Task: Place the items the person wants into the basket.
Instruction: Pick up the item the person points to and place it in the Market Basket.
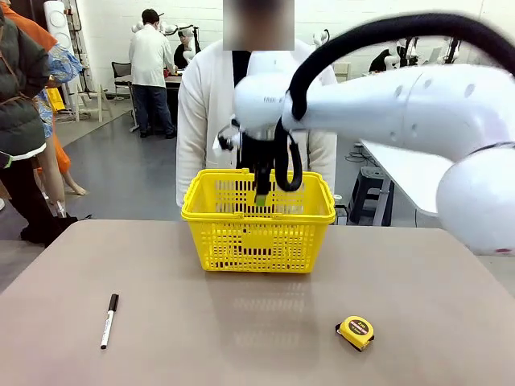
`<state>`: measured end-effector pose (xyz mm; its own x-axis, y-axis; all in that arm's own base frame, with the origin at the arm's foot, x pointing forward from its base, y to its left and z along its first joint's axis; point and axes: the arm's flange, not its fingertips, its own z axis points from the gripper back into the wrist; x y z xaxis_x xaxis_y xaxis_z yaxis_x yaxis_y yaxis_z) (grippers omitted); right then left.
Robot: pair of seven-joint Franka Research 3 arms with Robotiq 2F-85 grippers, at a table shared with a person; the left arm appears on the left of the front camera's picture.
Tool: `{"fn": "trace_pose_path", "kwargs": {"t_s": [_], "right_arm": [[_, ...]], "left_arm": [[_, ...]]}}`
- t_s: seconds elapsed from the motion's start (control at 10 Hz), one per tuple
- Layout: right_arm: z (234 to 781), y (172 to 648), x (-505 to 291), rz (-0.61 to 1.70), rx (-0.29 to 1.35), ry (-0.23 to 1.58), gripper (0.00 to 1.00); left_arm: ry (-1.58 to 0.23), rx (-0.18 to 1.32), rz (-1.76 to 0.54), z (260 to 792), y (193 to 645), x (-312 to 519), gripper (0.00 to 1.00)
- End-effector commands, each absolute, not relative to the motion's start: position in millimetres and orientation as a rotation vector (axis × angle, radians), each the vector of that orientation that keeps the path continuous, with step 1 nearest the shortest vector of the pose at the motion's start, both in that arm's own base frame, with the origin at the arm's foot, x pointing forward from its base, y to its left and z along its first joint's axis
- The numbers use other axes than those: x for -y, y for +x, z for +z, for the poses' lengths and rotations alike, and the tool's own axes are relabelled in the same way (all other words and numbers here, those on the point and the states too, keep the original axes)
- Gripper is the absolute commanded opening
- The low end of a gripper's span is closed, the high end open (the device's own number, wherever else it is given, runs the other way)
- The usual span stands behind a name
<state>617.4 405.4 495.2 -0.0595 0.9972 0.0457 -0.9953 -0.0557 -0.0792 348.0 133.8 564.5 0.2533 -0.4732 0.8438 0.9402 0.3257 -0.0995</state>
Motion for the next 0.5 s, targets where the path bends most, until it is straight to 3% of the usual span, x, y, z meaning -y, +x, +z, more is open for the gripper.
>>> {"fn": "trace_pose_path", "kwargs": {"t_s": [0.0,0.4], "right_arm": [[562,551,-348,1.543,0.112,-0.011,1.00],[616,454,-219,1.315,0.193,0.023,1.00]], "left_arm": [[-0.701,0.839,-1.089,565,348,-135,1.00],[-0.701,0.839,-1.089,565,348,-135,1.00]]}}
